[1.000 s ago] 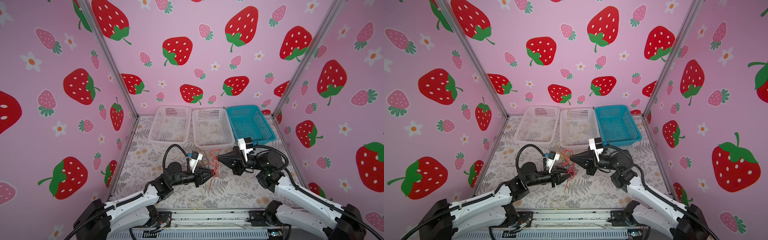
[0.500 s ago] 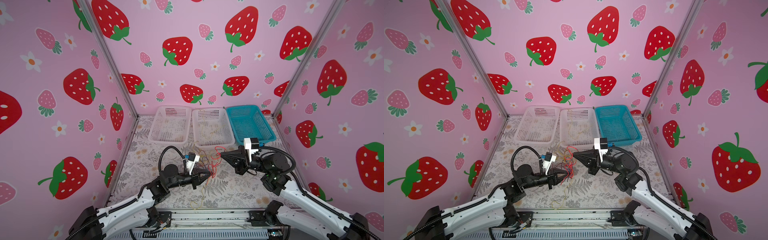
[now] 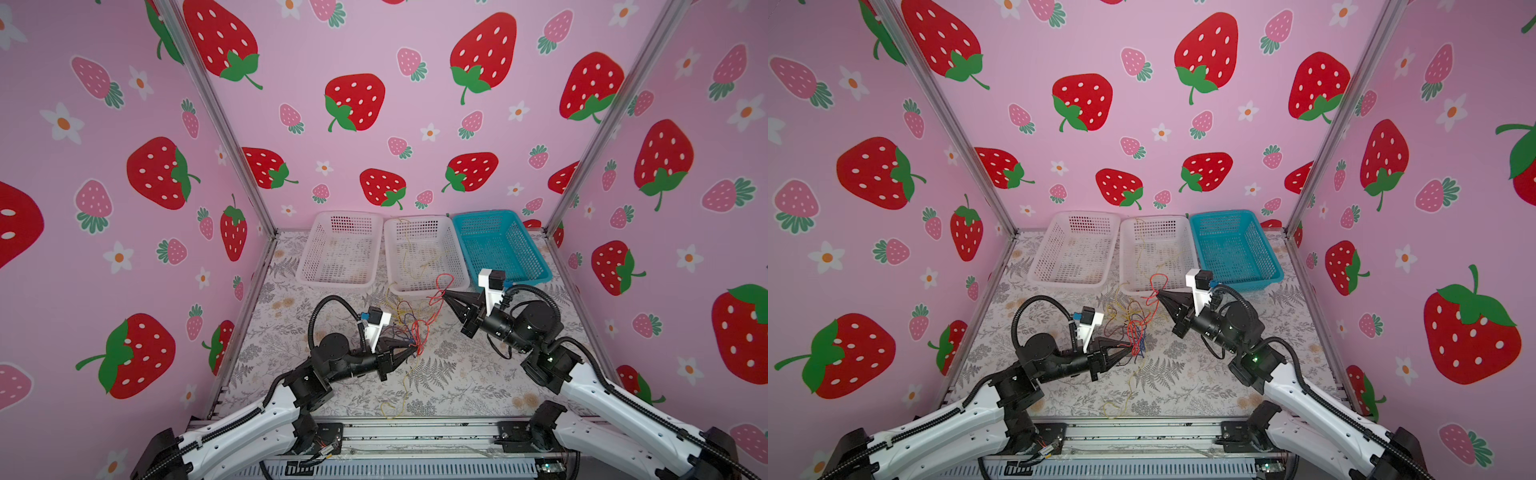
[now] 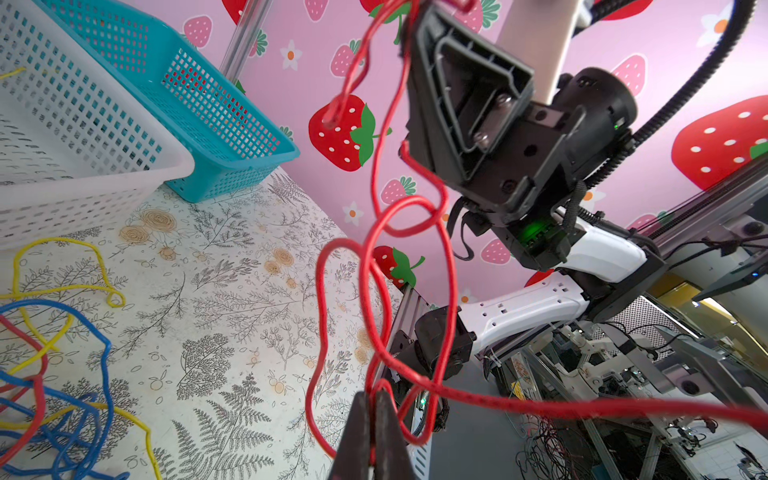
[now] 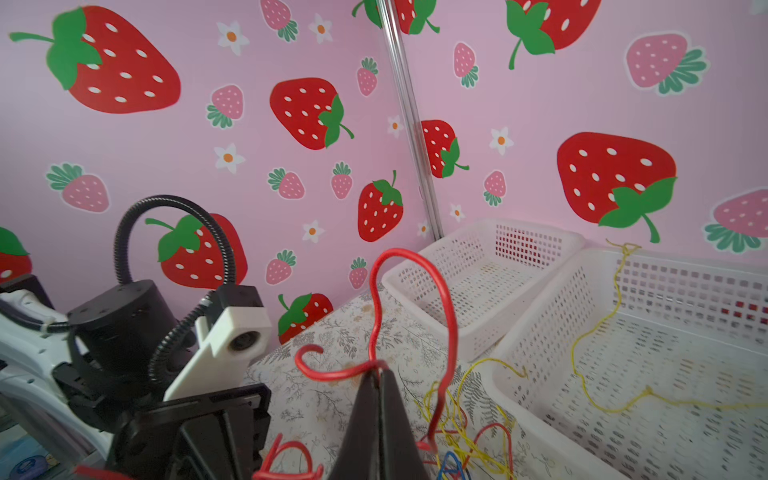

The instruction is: Untangle the cables

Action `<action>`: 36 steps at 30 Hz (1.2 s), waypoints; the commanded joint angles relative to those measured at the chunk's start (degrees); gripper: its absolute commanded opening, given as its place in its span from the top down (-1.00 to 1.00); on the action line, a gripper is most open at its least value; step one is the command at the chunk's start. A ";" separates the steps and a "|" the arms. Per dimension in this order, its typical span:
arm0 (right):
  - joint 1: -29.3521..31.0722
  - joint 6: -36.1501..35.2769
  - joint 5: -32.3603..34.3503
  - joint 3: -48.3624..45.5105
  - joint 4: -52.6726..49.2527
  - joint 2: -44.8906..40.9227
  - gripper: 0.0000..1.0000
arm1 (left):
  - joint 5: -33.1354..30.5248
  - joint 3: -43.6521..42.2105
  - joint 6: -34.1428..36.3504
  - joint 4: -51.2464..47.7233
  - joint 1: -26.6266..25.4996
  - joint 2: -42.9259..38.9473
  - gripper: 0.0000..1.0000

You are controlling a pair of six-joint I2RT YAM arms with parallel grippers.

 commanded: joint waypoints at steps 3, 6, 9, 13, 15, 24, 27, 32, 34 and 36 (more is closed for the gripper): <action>3.01 -4.15 7.19 -1.06 -1.55 0.69 1.00 | -0.13 1.86 0.50 -0.99 0.03 1.29 1.00; 5.62 -6.48 12.11 -1.37 -1.23 -0.39 1.00 | 0.64 2.97 0.35 -1.11 0.03 3.41 1.00; 9.87 -11.22 18.85 -1.34 -3.22 -0.24 1.00 | -0.47 3.78 0.07 -1.68 0.04 4.02 1.00; 14.19 -14.72 19.43 -2.18 -3.78 0.22 1.00 | -2.08 4.51 -0.39 -2.81 0.04 4.04 1.00; 16.43 -16.69 24.00 -2.46 -5.22 1.12 1.00 | -2.10 5.01 -0.52 -2.81 -0.05 3.92 1.00; 17.70 -15.50 33.41 -4.60 -4.65 3.57 1.00 | -1.71 7.56 0.44 -5.15 0.09 5.90 1.00; 17.68 -14.55 30.50 -4.33 -3.79 2.43 1.00 | -3.20 9.35 2.37 -9.98 0.10 6.82 1.00; 17.68 -14.70 32.53 -0.98 -10.64 -0.32 1.00 | -13.33 12.36 6.10 -21.58 0.29 6.01 1.00; 17.68 -14.67 38.34 1.57 -17.00 0.35 1.00 | -15.77 13.23 6.87 -25.07 0.88 4.99 1.00; 17.56 -14.41 46.91 2.69 -21.75 1.38 1.00 | -17.97 13.46 6.85 -27.42 1.63 3.14 1.00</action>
